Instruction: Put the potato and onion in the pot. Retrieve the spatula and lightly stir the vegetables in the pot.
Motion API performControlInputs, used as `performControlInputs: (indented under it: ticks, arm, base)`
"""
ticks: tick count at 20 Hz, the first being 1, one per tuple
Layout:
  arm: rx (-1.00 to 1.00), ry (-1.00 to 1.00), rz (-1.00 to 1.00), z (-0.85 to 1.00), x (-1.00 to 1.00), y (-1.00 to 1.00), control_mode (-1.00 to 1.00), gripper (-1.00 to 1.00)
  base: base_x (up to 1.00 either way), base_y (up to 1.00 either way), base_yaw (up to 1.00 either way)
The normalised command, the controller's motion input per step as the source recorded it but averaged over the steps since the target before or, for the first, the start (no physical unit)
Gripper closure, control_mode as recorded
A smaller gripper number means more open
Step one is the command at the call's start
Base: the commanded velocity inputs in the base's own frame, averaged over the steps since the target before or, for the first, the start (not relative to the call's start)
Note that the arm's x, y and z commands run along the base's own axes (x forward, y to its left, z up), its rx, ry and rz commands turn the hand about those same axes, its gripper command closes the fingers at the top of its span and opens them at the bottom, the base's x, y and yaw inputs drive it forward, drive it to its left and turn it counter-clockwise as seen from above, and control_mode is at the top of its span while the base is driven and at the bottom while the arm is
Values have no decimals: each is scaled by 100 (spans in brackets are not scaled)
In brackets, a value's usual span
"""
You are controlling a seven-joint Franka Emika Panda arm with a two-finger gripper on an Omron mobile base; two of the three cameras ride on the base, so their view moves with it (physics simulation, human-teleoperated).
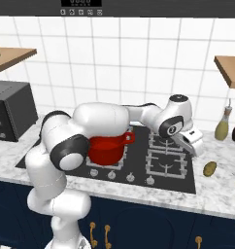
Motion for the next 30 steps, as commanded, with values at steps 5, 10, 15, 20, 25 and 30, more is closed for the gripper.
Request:
performControlInputs:
  ticks: [5, 10, 15, 20, 25, 30]
  arm:
    - [0, 0, 0, -18, 0, -18, -100, -100]
    - [0, 1, 0, -13, 0, -19, -100, -100]
    - [0, 0, 4, -25, 4, -44, -100, -100]
    - [2, 1, 6, -14, 11, -37, -100, -100]
    - [4, 3, 0, -13, 26, -7, -100, -100]
    - [0, 4, 0, -23, 25, 0, -100, -100]
  base:
    - [0, 0, 0]
    - [0, 0, 0]
    - [0, 0, 0]
    - [0, 0, 0]
    - [0, 0, 0]
    - [0, 0, 0]
